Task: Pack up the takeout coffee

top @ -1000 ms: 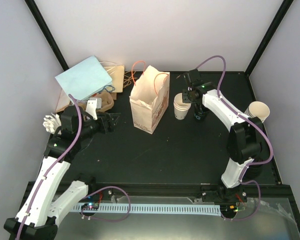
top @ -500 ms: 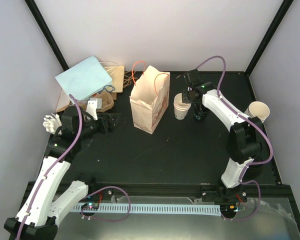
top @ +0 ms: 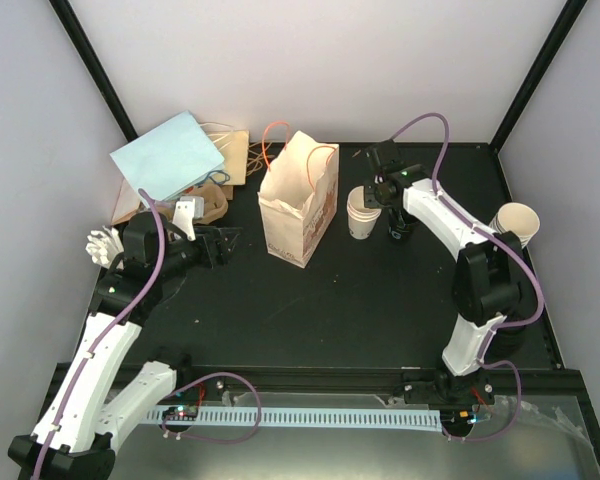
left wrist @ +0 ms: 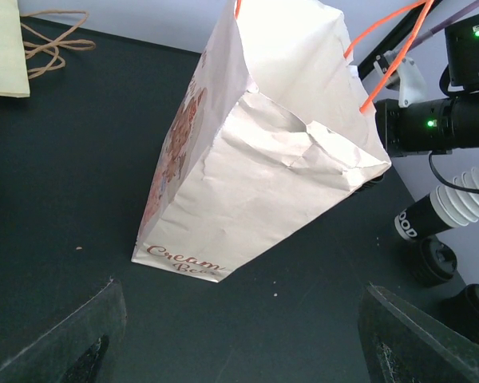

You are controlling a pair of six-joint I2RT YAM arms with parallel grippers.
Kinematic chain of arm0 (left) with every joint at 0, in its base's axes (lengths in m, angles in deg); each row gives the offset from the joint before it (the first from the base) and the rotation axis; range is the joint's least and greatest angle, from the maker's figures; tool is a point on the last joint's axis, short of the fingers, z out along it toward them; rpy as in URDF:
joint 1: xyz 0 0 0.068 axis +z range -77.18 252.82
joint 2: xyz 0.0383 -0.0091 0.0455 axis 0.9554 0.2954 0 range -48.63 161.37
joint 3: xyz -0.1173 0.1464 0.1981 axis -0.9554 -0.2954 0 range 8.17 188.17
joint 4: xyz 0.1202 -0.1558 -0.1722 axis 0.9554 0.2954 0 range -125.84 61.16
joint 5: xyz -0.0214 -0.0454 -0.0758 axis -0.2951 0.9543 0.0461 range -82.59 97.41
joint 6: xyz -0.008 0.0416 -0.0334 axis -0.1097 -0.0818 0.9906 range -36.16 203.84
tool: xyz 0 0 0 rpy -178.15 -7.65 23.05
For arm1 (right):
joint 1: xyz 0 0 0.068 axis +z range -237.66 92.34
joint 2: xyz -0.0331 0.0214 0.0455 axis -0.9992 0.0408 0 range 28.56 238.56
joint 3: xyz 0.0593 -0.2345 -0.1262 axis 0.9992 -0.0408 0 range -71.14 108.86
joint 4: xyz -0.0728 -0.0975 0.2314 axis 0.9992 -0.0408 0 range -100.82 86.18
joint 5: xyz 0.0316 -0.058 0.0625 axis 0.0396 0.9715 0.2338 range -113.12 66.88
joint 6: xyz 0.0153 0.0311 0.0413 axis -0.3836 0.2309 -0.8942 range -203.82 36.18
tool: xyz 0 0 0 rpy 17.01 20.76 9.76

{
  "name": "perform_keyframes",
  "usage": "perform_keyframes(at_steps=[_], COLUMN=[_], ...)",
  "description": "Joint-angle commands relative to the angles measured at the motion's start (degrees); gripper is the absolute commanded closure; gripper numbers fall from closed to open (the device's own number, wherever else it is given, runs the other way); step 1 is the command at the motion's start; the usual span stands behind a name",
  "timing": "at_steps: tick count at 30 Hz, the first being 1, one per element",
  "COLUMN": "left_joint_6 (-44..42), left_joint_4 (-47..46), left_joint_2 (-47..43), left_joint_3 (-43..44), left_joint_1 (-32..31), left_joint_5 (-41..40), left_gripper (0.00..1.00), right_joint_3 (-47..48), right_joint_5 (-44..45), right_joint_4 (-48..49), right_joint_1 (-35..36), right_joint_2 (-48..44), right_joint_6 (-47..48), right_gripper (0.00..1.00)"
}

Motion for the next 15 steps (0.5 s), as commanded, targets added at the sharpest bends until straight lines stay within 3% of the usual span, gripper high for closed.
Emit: perform_keyframes(at_steps=[1,7,10,15], left_joint_6=[0.3,0.3,0.4,0.9], left_joint_4=[0.9,1.0,0.9,1.0], left_joint_2=[-0.8,-0.7,-0.6,-0.7], left_joint_3=[0.3,0.3,0.4,0.2], left_joint_1=[0.3,0.3,0.3,0.3], left_joint_5=[0.7,0.9,1.2,1.8], left_gripper=[0.18,0.18,0.18,0.18], right_joint_3=[0.6,1.7,1.8,1.7], right_joint_5=[0.6,0.8,0.6,0.8], right_joint_4=[-0.6,-1.8,-1.8,-2.0], right_joint_1=[0.4,0.4,0.4,0.4], right_joint_2=[1.1,2.2,1.8,-0.8], right_joint_6=[0.2,0.4,0.5,0.9], right_gripper=[0.85,0.86,0.98,0.99])
